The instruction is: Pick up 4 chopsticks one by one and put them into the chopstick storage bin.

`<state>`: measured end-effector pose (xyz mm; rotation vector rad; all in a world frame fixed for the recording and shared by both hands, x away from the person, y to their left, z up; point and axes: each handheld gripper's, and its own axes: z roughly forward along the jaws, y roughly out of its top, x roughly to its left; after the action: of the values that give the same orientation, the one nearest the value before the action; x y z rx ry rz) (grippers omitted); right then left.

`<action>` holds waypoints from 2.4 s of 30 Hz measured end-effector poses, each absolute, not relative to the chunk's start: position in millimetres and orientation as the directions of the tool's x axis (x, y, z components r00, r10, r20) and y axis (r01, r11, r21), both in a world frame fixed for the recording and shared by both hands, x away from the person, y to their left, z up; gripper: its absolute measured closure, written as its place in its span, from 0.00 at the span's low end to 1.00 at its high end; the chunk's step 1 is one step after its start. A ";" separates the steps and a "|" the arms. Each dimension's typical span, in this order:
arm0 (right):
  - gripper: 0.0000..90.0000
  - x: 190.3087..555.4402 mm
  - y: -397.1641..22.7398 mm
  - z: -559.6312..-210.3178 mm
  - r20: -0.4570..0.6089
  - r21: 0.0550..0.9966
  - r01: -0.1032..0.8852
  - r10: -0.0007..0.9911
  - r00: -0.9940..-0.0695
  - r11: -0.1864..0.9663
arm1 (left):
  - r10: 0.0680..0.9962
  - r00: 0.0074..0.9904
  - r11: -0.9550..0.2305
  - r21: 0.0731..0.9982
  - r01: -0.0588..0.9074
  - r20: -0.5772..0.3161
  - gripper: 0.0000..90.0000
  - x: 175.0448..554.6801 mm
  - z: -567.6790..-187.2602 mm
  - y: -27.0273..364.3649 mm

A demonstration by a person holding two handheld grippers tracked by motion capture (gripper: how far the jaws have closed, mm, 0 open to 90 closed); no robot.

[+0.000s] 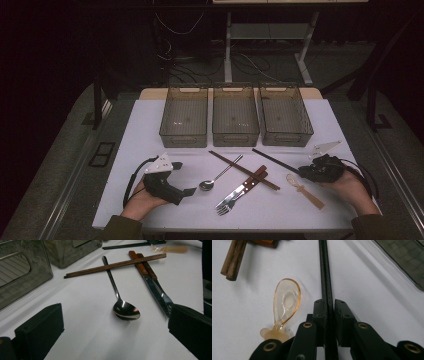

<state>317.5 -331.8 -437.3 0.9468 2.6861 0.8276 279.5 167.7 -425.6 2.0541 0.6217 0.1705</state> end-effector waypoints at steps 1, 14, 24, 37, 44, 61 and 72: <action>0.89 317.5 -331.8 -437.3 0.018 0.557 0.525 0.623 -0.782 0.643 | 0.493 0.861 -0.421 0.832 0.361 -0.124 0.00 279.4 -425.6 167.7; 0.88 314.6 -330.3 -436.7 0.021 0.550 0.533 0.627 -0.778 0.643 | 0.491 0.862 -0.423 0.829 0.365 -0.129 0.00 278.7 -426.0 167.0; 0.71 311.7 -339.8 -430.1 0.065 0.619 0.547 0.657 -0.751 0.564 | 0.485 0.865 -0.429 0.828 0.361 -0.126 0.00 278.5 -426.4 166.3; 0.90 316.1 -339.2 -428.8 0.071 0.639 0.548 0.667 -0.742 0.541 | 0.482 0.867 -0.435 0.825 0.361 -0.125 0.00 278.8 -427.0 165.7; 0.91 318.7 -333.4 -434.3 0.055 0.608 0.552 0.663 -0.746 0.571 | 0.483 0.866 -0.431 0.826 0.363 -0.128 0.00 279.1 -427.3 165.6; 0.93 321.3 -331.8 -438.0 0.036 0.588 0.554 0.665 -0.746 0.589 | 0.486 0.864 -0.425 0.827 0.367 -0.134 0.00 278.7 -427.3 165.4; 0.91 324.8 -329.7 -440.2 0.021 0.589 0.539 0.656 -0.755 0.602 | 0.486 0.864 -0.429 0.826 0.365 -0.130 0.00 278.9 -427.6 165.1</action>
<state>324.8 -329.7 -440.2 0.9935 2.6302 0.8684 278.9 165.1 -427.6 2.0641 0.6186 0.1574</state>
